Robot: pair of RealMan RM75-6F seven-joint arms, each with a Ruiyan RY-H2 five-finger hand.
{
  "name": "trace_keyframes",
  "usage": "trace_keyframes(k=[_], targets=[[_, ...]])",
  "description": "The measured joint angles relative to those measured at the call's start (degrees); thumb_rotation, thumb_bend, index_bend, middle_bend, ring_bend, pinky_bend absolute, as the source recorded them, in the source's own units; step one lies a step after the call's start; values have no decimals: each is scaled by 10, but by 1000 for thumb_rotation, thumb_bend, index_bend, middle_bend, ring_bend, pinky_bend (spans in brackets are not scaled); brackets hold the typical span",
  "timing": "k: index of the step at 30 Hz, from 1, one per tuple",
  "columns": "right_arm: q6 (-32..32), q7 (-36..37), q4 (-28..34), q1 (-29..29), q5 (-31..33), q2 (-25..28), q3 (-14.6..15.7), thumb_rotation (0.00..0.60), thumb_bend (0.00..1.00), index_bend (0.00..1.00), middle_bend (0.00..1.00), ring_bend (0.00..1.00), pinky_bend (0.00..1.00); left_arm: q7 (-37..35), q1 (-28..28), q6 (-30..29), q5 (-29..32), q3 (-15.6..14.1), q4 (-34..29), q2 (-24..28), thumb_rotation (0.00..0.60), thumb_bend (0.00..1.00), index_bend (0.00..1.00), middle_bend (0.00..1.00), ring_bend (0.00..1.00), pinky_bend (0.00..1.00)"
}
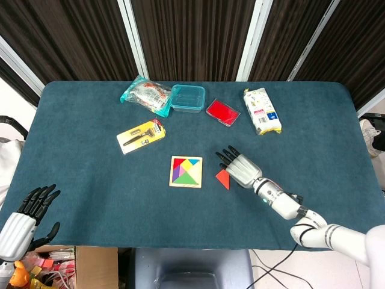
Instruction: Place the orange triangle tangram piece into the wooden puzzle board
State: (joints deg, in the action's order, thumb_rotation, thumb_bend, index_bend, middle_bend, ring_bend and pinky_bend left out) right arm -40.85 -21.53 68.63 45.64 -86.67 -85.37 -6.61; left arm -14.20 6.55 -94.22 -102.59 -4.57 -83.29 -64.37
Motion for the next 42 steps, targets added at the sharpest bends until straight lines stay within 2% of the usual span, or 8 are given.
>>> trace_keyframes(k=[4, 22, 27, 42], targets=[[2, -3, -12, 10, 10, -16, 2, 600, 391, 378, 0, 0, 0, -2, 2, 3, 2, 0, -1, 2, 600, 457, 0, 0, 0, 92], [16, -57, -18, 29, 53, -36, 18, 600, 401, 425, 0, 0, 0, -10, -2, -6, -3, -2, 3, 3, 600, 459, 0, 0, 0, 92], [14, -60, -19, 33, 59, -42, 21, 600, 435, 463, 0, 0, 0, -12, -2, -6, -3, -2, 3, 4, 600, 459, 0, 0, 0, 92], [-6, -84, -10, 37, 77, -41, 22, 600, 436, 576, 0, 0, 0, -14, -3, -7, -5, -3, 4, 4, 600, 458, 0, 0, 0, 92]])
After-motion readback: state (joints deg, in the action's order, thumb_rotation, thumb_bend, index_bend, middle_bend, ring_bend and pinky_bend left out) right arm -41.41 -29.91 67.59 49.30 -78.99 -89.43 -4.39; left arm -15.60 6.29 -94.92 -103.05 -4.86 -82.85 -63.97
